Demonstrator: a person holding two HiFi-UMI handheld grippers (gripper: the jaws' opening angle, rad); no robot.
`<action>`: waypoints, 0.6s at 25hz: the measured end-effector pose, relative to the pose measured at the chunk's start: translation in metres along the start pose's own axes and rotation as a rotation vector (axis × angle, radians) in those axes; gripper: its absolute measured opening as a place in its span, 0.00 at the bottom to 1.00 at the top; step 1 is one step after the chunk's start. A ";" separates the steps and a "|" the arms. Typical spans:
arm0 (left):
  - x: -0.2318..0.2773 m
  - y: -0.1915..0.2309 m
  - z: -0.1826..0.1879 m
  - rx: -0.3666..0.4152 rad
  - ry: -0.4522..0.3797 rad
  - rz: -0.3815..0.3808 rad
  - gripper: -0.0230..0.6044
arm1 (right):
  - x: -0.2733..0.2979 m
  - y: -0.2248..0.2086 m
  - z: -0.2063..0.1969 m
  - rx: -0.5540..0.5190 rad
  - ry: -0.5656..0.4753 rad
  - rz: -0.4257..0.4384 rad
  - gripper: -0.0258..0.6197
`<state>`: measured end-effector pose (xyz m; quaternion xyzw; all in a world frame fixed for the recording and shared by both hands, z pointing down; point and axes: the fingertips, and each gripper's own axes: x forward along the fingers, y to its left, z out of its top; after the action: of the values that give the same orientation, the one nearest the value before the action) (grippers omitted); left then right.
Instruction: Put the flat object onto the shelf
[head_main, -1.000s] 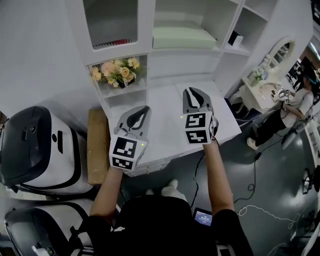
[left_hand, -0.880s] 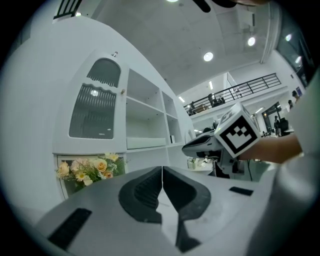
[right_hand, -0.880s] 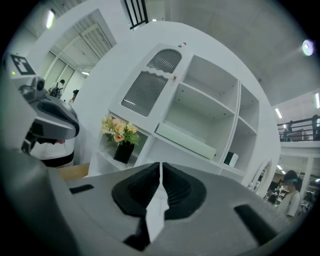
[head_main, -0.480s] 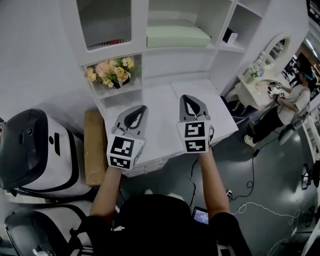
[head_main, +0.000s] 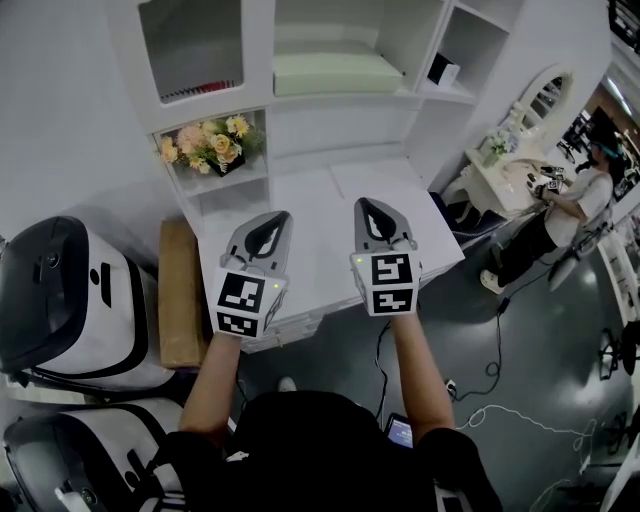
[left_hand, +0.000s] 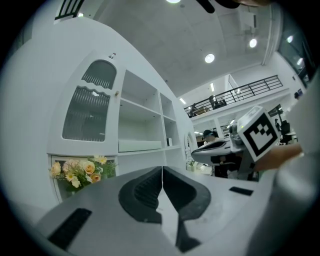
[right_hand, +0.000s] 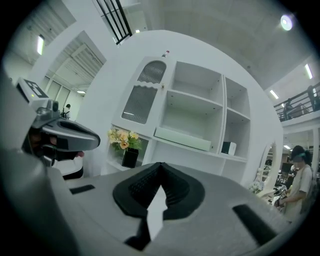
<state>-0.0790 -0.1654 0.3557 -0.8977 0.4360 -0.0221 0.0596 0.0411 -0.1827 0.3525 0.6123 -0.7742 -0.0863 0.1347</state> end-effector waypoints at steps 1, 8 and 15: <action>0.000 -0.005 0.001 -0.001 -0.001 0.001 0.05 | -0.004 -0.003 -0.001 0.003 -0.001 0.003 0.04; -0.005 -0.042 0.011 -0.014 -0.007 0.008 0.05 | -0.032 -0.014 -0.007 0.011 -0.010 0.024 0.04; -0.019 -0.065 0.013 -0.013 0.002 0.026 0.05 | -0.056 -0.013 -0.012 0.023 -0.025 0.047 0.04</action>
<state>-0.0392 -0.1093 0.3513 -0.8922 0.4479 -0.0193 0.0537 0.0692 -0.1308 0.3546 0.5943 -0.7910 -0.0820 0.1199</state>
